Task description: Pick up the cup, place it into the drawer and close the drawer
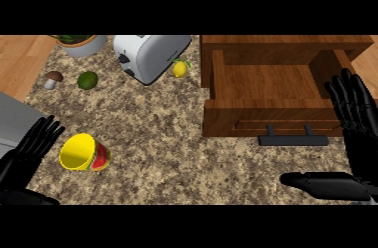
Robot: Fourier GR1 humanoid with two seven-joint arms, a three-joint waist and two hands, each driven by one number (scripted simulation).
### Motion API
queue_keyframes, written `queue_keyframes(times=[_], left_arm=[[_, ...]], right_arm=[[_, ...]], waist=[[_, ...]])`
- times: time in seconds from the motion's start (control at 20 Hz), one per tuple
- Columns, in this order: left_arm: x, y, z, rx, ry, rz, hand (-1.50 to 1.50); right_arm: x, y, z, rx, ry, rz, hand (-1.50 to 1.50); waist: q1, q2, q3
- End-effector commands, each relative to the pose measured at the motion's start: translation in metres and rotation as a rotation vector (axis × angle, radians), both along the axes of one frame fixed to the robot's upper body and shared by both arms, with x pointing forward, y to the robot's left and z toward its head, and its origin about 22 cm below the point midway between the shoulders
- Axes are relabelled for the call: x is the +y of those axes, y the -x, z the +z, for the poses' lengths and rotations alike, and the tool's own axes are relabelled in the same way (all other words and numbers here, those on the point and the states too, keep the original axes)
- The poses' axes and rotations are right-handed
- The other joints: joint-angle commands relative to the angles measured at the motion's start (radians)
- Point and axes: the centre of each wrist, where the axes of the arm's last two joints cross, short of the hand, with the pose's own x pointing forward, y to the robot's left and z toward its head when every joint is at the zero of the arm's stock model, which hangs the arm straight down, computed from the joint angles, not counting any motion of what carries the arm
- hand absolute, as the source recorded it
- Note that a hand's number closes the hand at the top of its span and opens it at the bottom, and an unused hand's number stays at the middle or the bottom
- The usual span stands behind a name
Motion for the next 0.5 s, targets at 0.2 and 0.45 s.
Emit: queue_keyframes(times=[0.2, 0.45], left_arm=[[0.019, -0.012, -0.048, 0.018, 0.002, 0.050, -1.50], [0.028, 0.010, -0.071, 0.031, 0.027, 0.060, -1.50]], right_arm=[[-0.025, 0.002, -0.009, -0.003, 0.000, -0.009, -1.50], [-0.010, -0.010, -0.001, -0.016, -0.016, 0.008, -1.50]], waist=[[-0.010, 0.003, -0.001], [-0.006, 0.003, -0.001]])
